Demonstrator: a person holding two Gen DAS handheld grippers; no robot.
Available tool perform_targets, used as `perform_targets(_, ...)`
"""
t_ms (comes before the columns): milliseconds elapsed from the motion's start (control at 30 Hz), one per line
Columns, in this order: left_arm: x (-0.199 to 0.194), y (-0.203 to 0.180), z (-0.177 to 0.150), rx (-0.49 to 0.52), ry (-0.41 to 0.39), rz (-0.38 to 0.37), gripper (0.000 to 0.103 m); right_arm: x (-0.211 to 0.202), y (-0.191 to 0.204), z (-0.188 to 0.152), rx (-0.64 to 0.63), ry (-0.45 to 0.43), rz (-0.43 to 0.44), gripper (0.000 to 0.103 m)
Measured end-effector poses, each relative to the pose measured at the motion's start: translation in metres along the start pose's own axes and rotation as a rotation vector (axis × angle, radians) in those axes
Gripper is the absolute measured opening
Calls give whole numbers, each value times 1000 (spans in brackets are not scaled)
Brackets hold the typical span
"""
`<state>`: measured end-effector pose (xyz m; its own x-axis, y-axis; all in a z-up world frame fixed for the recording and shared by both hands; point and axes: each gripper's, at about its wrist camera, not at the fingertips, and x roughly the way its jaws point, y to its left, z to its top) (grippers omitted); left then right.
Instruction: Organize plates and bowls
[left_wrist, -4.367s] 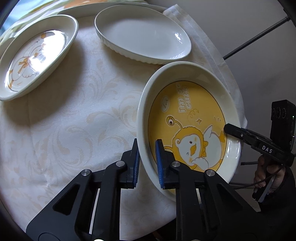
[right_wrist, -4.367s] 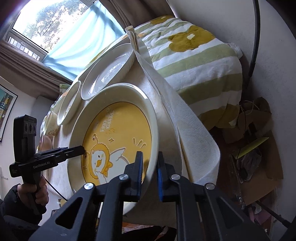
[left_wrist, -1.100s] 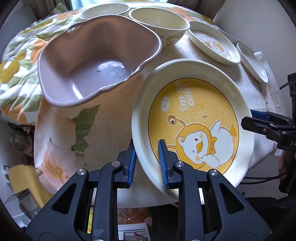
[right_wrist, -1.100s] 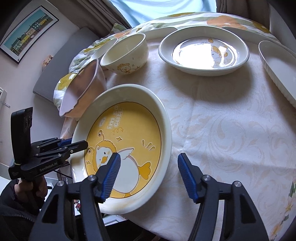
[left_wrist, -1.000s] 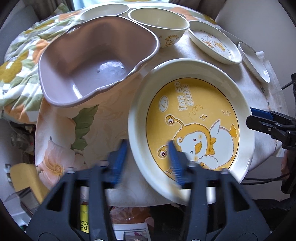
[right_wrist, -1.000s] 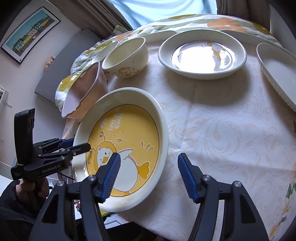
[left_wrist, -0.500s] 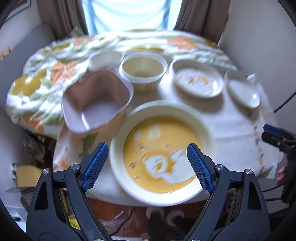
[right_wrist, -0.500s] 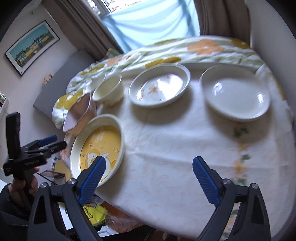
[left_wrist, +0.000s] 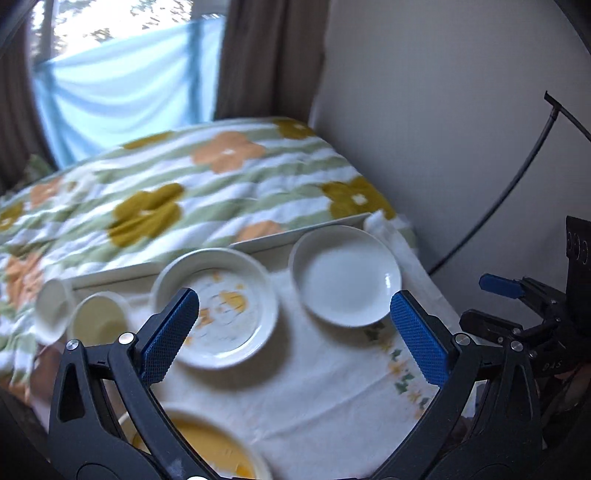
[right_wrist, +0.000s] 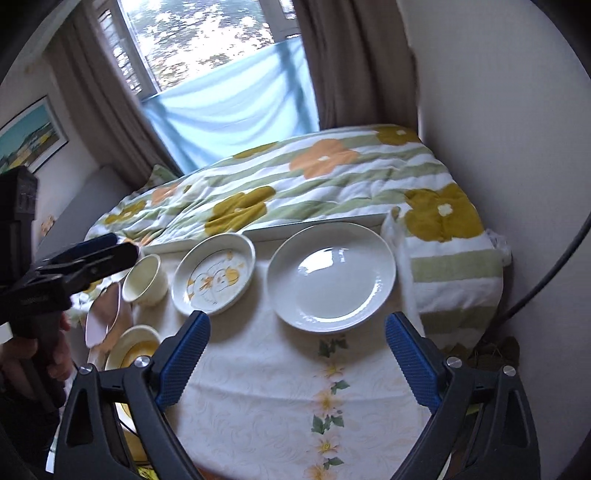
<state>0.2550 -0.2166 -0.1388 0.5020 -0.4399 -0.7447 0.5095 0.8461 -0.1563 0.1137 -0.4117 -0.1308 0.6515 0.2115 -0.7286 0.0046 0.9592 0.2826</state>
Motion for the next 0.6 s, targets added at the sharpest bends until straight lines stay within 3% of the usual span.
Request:
perform_targets(167, 88, 5, 35, 17, 169, -154, 103, 24, -21, 7, 105, 37, -88, 94)
perform_targets(333, 152, 9, 40, 72, 287, -229, 101, 66, -53, 5, 301, 117, -72, 94)
perform_targets(433, 187, 13, 39, 108, 355, -253, 89, 88, -64, -3, 395, 136, -76, 91)
perform_targets(600, 233, 17, 32, 130, 451, -290, 60, 114, -75, -16, 523, 154, -105, 63)
